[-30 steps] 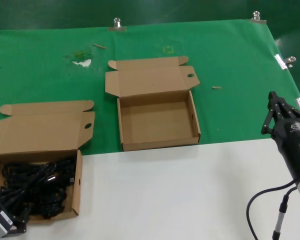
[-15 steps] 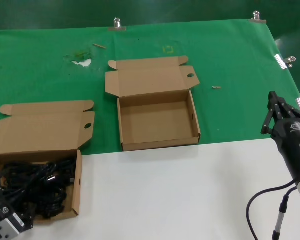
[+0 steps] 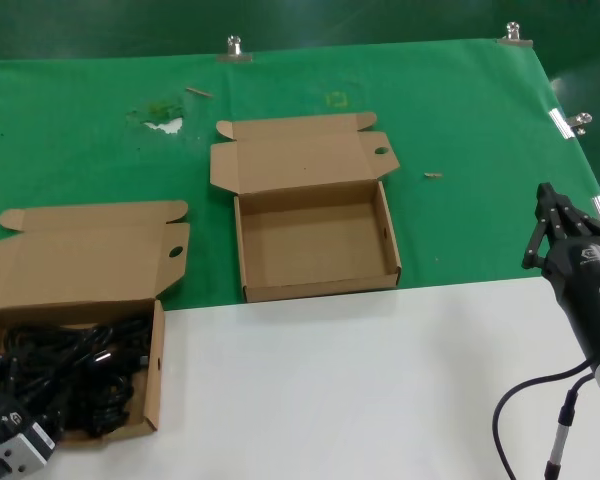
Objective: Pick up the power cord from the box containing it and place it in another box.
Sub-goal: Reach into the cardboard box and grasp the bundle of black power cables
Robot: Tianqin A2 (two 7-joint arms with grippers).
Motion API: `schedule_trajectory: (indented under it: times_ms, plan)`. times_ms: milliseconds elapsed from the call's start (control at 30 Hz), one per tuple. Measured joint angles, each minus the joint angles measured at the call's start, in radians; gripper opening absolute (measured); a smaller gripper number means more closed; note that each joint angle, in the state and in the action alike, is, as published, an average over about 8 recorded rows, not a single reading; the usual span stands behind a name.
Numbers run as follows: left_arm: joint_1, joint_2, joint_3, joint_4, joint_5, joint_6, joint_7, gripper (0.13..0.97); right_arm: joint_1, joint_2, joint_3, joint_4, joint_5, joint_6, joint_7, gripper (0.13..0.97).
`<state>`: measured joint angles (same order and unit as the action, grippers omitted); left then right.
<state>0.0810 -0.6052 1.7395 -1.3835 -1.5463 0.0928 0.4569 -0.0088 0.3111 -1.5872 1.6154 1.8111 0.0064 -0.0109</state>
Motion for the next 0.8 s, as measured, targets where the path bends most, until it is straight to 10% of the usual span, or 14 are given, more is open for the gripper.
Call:
schedule_trajectory:
  times_ms: [267, 800]
  plan:
    - [-0.01, 0.017, -0.013, 0.036, -0.032, 0.014, 0.045, 0.417, 0.0, 0.0, 0.0, 0.0, 0.0, 0.0, 0.0, 0.138]
    - [-0.02, 0.063, -0.076, 0.076, -0.097, 0.074, 0.152, 0.242, 0.0, 0.0, 0.0, 0.0, 0.0, 0.0, 0.0, 0.138]
